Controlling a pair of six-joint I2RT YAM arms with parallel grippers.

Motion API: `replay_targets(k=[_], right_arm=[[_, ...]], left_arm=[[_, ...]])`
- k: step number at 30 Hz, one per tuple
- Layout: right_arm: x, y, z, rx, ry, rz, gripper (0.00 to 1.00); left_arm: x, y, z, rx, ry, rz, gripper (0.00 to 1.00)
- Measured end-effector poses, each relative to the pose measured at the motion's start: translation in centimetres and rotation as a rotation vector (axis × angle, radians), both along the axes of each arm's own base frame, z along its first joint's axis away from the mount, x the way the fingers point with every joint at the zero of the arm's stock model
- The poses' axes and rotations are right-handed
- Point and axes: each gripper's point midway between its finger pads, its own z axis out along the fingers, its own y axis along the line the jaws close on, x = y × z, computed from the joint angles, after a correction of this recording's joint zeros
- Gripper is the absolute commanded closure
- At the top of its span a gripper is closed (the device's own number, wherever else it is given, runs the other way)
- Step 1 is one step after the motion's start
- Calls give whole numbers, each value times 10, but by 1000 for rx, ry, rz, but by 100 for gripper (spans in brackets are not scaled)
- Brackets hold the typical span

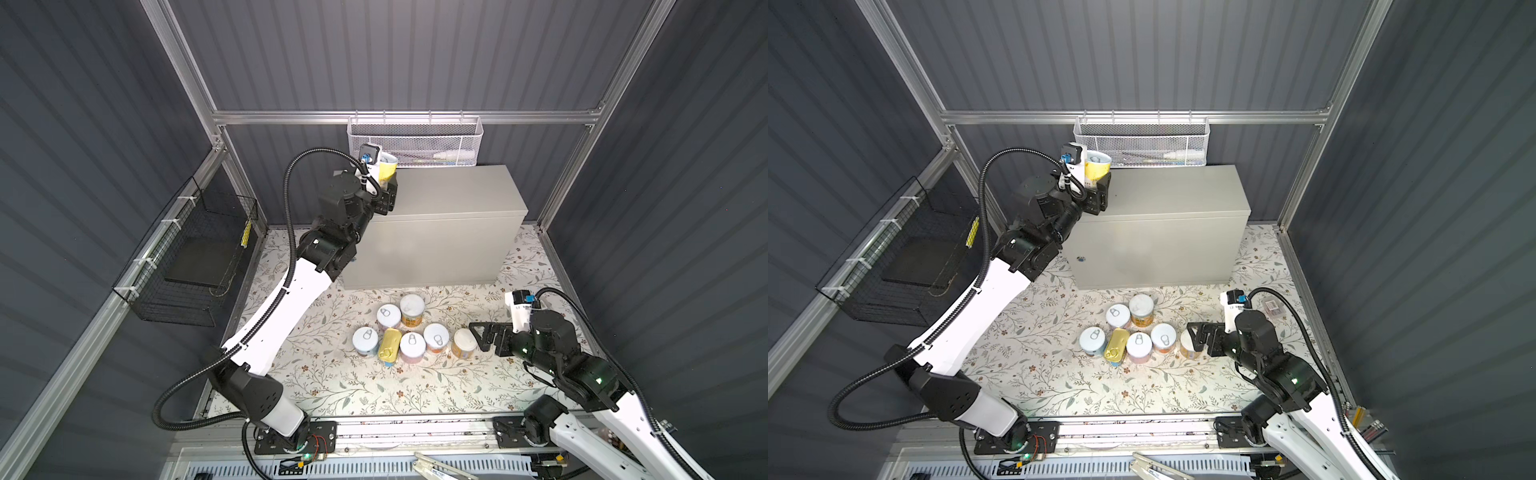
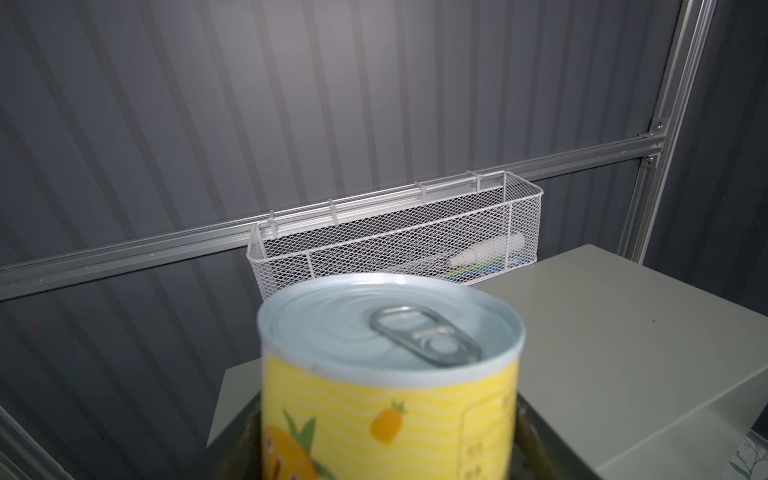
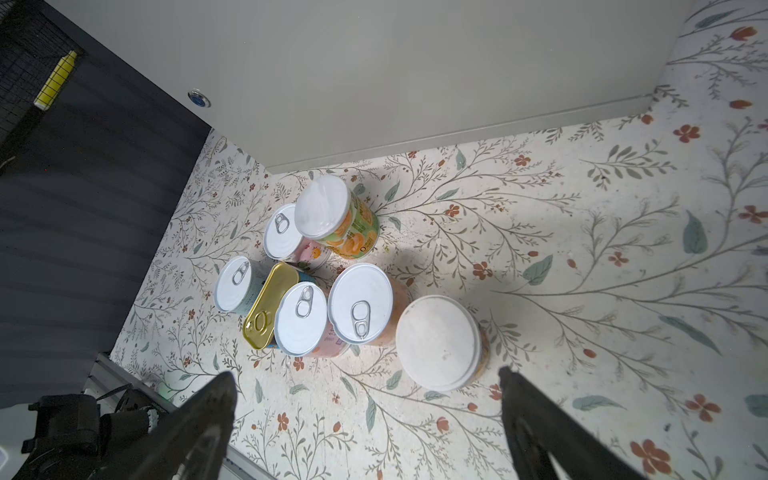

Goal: Place and organize the canned foods onto the counter
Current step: 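Raise the yellow can onto the cabinet top while the right gripper withdraws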

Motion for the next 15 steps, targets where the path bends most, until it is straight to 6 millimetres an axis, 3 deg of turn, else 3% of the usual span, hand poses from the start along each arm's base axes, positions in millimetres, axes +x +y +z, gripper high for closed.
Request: replay_targets(k=[4, 15], right_arm=[[1, 1, -8, -14, 26, 0, 1], [-1, -1, -11, -19, 44, -6, 1]], left_arm=[[21, 6, -15, 4, 33, -7, 60], [103, 75, -42, -101, 110, 64, 60]])
